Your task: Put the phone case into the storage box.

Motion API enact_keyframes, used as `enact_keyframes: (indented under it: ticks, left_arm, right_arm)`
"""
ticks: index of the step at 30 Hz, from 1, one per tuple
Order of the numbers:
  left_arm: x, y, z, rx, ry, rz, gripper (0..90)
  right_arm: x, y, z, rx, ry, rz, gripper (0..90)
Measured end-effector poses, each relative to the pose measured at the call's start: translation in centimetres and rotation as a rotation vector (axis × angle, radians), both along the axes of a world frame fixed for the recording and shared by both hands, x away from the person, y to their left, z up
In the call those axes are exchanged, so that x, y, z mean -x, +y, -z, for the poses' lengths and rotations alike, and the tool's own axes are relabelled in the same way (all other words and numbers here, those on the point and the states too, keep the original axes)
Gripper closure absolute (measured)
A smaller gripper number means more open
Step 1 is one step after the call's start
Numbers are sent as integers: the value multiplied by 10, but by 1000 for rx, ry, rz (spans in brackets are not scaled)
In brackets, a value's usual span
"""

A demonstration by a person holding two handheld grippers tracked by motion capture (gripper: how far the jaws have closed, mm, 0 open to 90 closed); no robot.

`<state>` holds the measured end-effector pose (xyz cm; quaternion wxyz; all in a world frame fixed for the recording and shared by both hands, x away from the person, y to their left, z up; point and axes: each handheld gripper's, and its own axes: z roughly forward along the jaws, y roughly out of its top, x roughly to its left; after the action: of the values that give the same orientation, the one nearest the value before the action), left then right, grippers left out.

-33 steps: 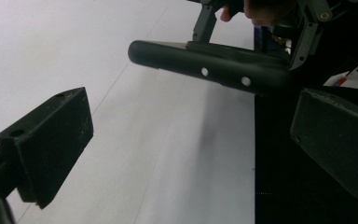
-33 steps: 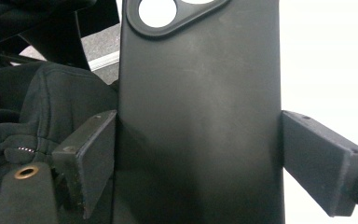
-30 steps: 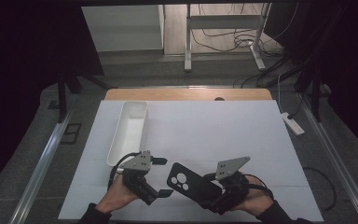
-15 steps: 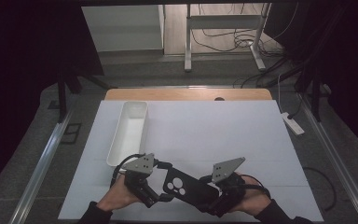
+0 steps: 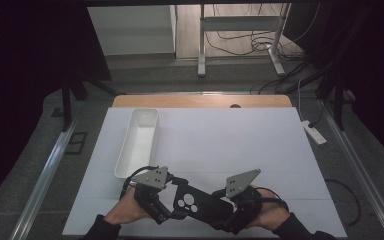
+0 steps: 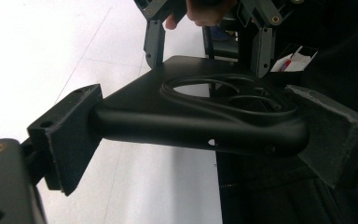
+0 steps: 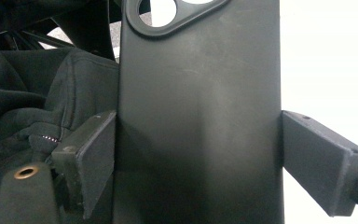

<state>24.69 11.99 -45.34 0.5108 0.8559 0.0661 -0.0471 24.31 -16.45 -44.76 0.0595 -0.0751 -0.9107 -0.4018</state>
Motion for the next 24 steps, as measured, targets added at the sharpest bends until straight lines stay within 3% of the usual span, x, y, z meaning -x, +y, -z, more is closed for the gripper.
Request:
enact_keyframes:
  ticks: [24]
  left_arm:
    - [0,-2,-5,-19,25,-13,145]
  right_arm:
    - [-1,1,3,17,-16,-11,136]
